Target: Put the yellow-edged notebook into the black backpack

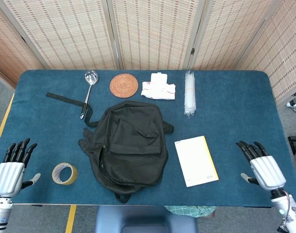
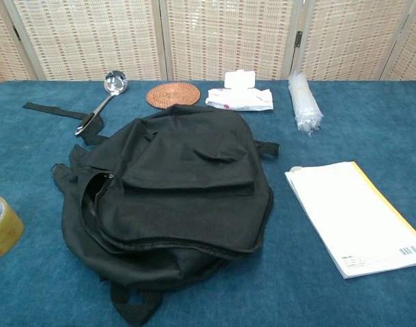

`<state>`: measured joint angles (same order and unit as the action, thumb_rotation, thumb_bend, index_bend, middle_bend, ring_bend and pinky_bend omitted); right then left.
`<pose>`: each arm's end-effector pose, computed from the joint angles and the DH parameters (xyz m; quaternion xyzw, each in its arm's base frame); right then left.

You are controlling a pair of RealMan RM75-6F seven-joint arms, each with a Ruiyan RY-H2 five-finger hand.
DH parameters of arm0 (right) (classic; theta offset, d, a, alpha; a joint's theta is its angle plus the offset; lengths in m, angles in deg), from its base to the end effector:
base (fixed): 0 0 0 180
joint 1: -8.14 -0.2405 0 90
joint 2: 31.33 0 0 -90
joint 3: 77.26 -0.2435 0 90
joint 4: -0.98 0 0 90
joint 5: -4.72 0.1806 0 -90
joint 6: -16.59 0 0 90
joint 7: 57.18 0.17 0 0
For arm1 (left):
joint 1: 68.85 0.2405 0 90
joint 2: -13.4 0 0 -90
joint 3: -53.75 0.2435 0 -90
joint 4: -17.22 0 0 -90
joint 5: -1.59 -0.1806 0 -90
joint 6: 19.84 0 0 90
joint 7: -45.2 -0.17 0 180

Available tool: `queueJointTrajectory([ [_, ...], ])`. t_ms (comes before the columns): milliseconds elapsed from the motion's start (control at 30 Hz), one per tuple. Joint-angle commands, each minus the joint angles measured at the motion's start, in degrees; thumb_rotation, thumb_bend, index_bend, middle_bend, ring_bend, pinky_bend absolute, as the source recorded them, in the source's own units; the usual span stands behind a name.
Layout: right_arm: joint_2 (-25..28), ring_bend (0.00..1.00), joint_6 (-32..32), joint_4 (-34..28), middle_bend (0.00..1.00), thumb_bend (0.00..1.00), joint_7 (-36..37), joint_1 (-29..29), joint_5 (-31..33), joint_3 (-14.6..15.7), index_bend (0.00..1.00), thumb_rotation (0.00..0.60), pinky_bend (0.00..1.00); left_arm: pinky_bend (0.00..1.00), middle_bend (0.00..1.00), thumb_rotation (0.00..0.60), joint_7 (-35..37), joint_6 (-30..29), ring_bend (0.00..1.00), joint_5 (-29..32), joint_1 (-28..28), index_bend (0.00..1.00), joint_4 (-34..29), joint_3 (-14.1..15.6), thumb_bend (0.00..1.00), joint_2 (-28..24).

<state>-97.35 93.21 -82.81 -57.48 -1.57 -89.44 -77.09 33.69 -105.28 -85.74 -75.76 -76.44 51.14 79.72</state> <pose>-0.2906 -0.2164 0.1429 0.7064 -0.3465 0.3316 0.5206 -0.2702 0.2120 0.1659 -0.6334 -0.3277 -0.3637 0.5993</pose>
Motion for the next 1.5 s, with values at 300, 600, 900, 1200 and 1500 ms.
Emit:
queueJointTrajectory([
  [300, -9.3, 0.19, -7.5, 13.8, 0.15, 0.20, 1.7, -6.1, -2.1, 1.6, 0.10, 0.600, 0.13, 0.00, 0.04, 0.600, -0.6, -0.2, 0.07, 0.1, 0.4, 0.14, -0.6, 0.3, 0.23, -0.1],
  [600, -15.5, 0.19, -9.3, 22.5, 0.15, 0.20, 5.1, -8.9, -3.8, 3.2, 0.10, 0.600, 0.13, 0.00, 0.04, 0.600, -1.1, -0.2, 0.07, 0.1, 0.4, 0.14, -1.3, 0.4, 0.23, 0.1],
  [900, -18.3, 0.18, -8.6, 26.2, 0.15, 0.20, 6.3, -10.2, -4.4, 4.0, 0.10, 0.600, 0.13, 0.00, 0.04, 0.600, -0.9, -0.3, 0.07, 0.3, 0.6, 0.14, -1.1, 0.5, 0.23, 0.4],
  [1200, -19.9, 0.18, -7.9, 26.7, 0.15, 0.20, 6.5, -11.1, -4.8, 4.6, 0.10, 0.600, 0.13, 0.00, 0.04, 0.600, -0.8, -0.1, 0.07, 0.4, 0.6, 0.14, -0.8, 0.5, 0.23, 0.6],
  [1500, -21.6, 0.18, -7.4, 24.8, 0.15, 0.20, 5.0, -12.7, -5.9, 5.0, 0.10, 0.600, 0.13, 0.00, 0.04, 0.600, 0.1, 0.1, 0.07, 0.8, 0.8, 0.14, -0.1, 0.7, 0.23, 0.8],
])
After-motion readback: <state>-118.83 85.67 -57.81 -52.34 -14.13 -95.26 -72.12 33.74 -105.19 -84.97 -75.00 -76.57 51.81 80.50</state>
